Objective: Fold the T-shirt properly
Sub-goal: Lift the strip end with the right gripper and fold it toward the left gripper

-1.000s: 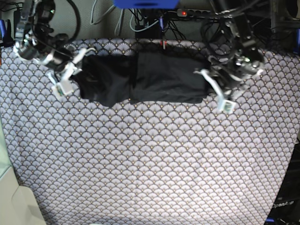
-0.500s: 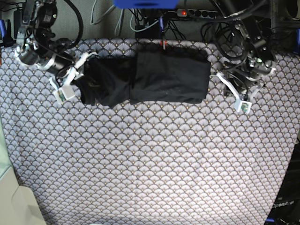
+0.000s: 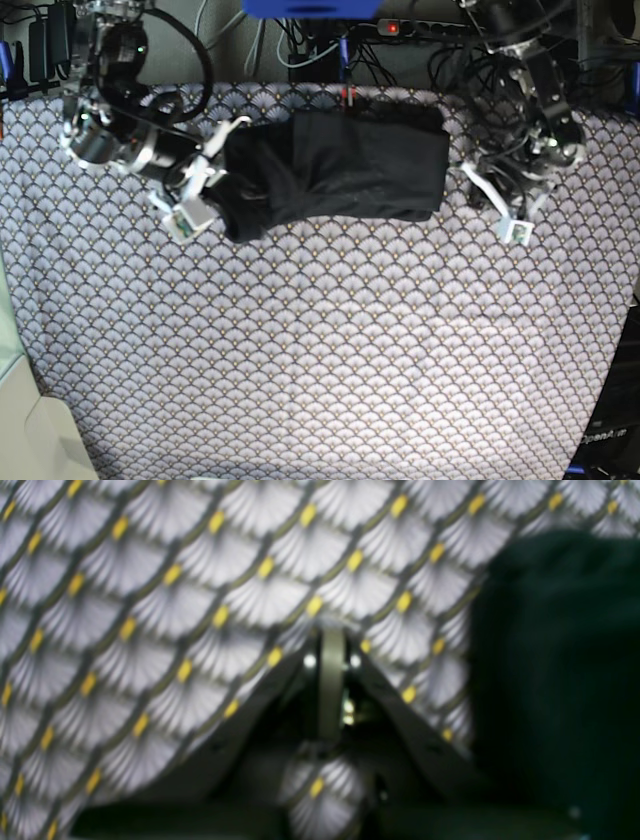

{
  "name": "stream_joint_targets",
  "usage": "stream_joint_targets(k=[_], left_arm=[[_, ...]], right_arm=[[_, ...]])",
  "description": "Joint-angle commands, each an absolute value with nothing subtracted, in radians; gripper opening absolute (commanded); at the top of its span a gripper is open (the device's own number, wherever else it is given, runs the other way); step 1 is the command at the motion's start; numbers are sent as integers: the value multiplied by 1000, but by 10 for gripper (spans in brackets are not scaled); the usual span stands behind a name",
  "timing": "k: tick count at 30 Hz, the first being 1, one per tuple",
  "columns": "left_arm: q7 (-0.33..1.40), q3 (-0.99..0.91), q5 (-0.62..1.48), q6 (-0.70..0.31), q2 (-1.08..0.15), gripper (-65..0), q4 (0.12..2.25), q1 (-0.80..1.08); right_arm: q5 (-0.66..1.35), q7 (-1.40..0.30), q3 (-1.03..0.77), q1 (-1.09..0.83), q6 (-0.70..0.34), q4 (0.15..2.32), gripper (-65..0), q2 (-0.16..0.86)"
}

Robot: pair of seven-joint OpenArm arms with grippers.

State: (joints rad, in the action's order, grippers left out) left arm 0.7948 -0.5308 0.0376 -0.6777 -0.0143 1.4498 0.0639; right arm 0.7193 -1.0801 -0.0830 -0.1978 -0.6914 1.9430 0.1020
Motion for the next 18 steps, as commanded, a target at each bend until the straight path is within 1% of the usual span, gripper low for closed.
stream_joint_targets(k=[1,5,9,13,15,18], left_arm=[[871,-513,13,-698,-2,-650,1422,79],[872,-515,13,-698,2,-650,1419,81],[877,-515,13,-698,-1,-650,1423,82],[877,-515,13,-698,-1,-650,1425,85],[878,-515,13,-698,-1,-650,1425,87],[878,-516,13,-698,1,-650,1425,88]], right_arm=[[746,-1063,-70,-189,-698,1960,-649,101],[746,-1063,33,-173,-698,1960,-649,99],[746,-1059,114,-170,-698,1960,-649,65],[746,-1061,189,-139,-698,1956,-649,56],[743,-1061,202,-137,-698,1956,-649,31],[740,-1061,206,-133,-698,1952,-649,21]])
